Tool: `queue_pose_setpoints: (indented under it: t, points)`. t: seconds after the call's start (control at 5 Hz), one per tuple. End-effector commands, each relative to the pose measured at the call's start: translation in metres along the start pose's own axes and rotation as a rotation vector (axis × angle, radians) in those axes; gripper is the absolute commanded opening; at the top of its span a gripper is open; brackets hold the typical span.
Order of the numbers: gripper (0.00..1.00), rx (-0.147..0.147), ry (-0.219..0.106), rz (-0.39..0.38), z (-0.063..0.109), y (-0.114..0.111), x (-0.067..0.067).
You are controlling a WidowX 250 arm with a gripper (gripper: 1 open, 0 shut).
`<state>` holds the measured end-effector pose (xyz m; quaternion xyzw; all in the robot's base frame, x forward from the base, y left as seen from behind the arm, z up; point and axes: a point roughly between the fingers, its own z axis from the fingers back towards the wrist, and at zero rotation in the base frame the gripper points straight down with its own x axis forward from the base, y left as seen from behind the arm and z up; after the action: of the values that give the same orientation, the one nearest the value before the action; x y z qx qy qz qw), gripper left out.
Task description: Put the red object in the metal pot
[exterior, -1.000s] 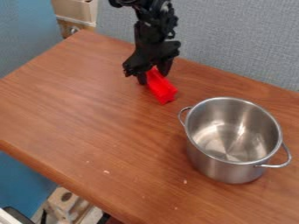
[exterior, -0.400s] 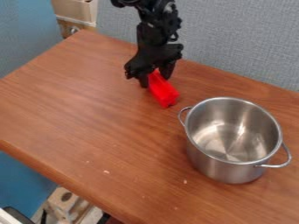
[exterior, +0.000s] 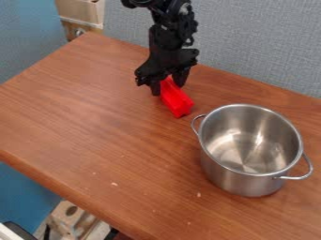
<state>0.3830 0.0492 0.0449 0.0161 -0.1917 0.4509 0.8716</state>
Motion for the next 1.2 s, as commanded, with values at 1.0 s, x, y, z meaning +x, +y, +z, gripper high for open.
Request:
queue_pose_setpoints:
  t: [1.0]
  points:
    - [0.00, -0.048, -0.063, -0.014, 0.0321, -0.0106, 0.0024]
